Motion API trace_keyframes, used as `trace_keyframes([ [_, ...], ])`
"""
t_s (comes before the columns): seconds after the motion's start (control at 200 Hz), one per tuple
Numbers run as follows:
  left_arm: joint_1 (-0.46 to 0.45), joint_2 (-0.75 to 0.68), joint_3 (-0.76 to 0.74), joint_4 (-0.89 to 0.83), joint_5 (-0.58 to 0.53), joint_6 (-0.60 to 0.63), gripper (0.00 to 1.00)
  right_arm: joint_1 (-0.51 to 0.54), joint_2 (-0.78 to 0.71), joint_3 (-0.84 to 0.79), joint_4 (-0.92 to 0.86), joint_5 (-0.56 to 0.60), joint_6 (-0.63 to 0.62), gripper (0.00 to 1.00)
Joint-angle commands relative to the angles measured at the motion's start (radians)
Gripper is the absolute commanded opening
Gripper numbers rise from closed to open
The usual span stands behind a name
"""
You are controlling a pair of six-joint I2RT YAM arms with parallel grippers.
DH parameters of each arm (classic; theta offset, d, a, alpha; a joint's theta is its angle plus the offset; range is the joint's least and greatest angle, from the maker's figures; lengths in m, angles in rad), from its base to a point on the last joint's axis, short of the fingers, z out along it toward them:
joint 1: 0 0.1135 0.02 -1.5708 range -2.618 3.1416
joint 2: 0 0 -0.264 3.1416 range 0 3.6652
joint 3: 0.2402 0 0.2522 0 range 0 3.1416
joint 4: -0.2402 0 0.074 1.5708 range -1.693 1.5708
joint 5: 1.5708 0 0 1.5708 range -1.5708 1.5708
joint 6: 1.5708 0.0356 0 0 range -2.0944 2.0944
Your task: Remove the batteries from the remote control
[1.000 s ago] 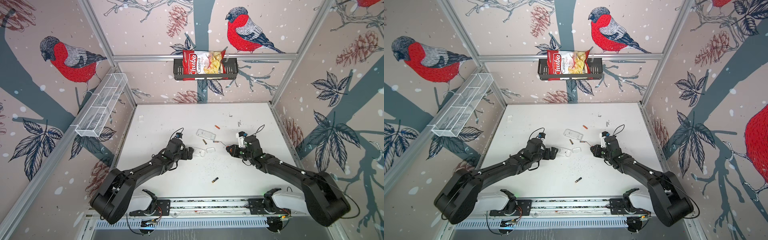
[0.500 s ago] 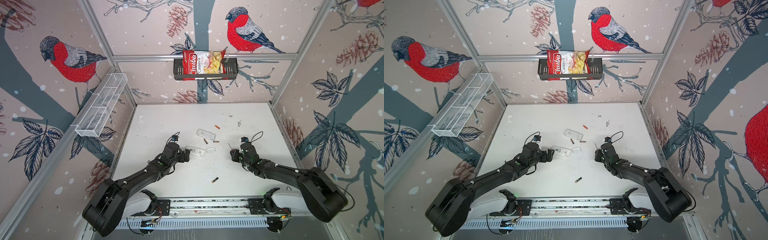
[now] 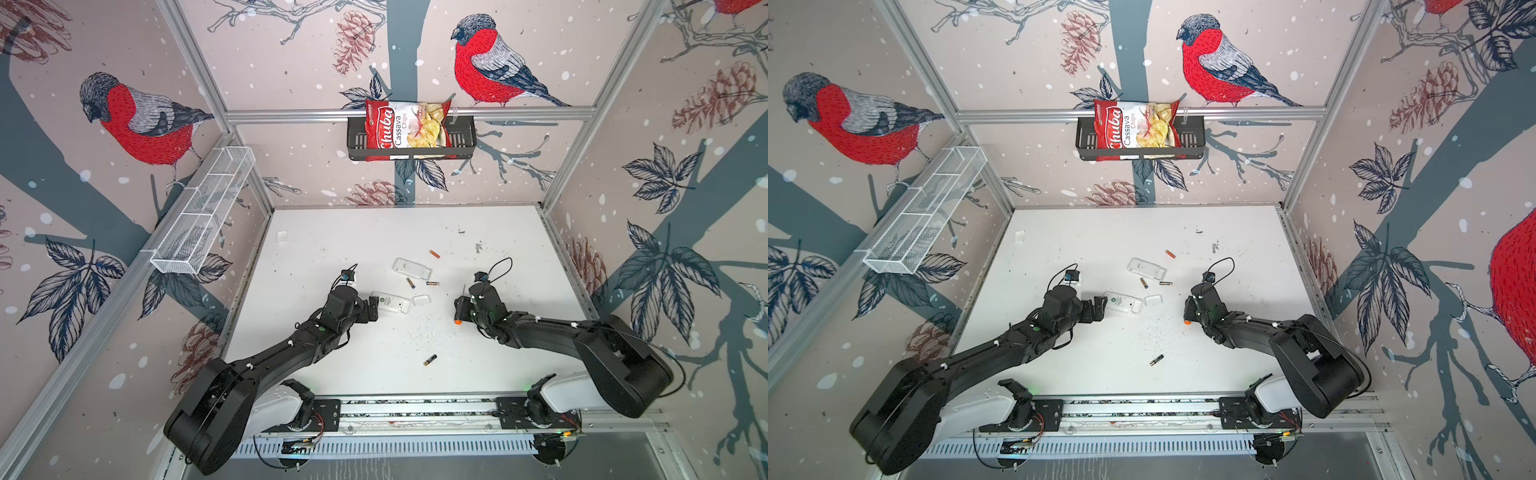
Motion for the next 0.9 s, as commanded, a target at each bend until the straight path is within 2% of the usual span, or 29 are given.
trace_keyframes([
  [0.0,0.0,-0.014,0.013,0.03,-0.026,-0.015,0.97,0.003,-0.047,0.002,-0.031,0.039,-0.017,0.5],
  [0.085,0.0,-0.038,0.026,0.038,-0.039,-0.018,0.97,0.003,-0.122,0.003,-0.061,0.068,-0.029,0.57],
  [0.18,0.001,-0.067,0.029,0.093,-0.078,-0.019,0.97,0.0,-0.237,0.003,-0.094,0.124,-0.043,0.71],
  [0.305,0.002,-0.102,0.036,0.182,-0.145,-0.029,0.97,-0.02,-0.392,-0.009,-0.117,0.213,-0.067,1.0],
  [0.465,0.013,-0.095,0.076,0.266,-0.24,0.029,0.97,-0.063,-0.562,-0.079,-0.027,0.349,-0.139,1.0],
  [0.54,0.041,-0.074,0.093,0.289,-0.244,0.056,0.97,-0.08,-0.614,-0.128,0.06,0.428,-0.196,0.99],
  [0.645,0.113,-0.04,0.139,0.252,-0.219,0.049,0.97,-0.114,-0.657,-0.183,0.184,0.481,-0.33,1.0],
  [0.685,0.134,-0.028,0.157,0.233,-0.232,0.054,0.97,-0.132,-0.659,-0.209,0.244,0.493,-0.394,1.0],
  [0.74,0.145,-0.02,0.166,0.223,-0.307,0.075,0.96,-0.157,-0.647,-0.264,0.371,0.494,-0.514,1.0],
  [0.81,0.158,-0.01,0.139,0.282,-0.367,0.168,0.96,-0.195,-0.598,-0.347,0.592,0.477,-0.644,0.99],
  [0.895,0.181,0.012,0.086,0.384,-0.384,0.298,0.96,-0.263,-0.499,-0.363,0.69,0.459,-0.653,1.0],
])
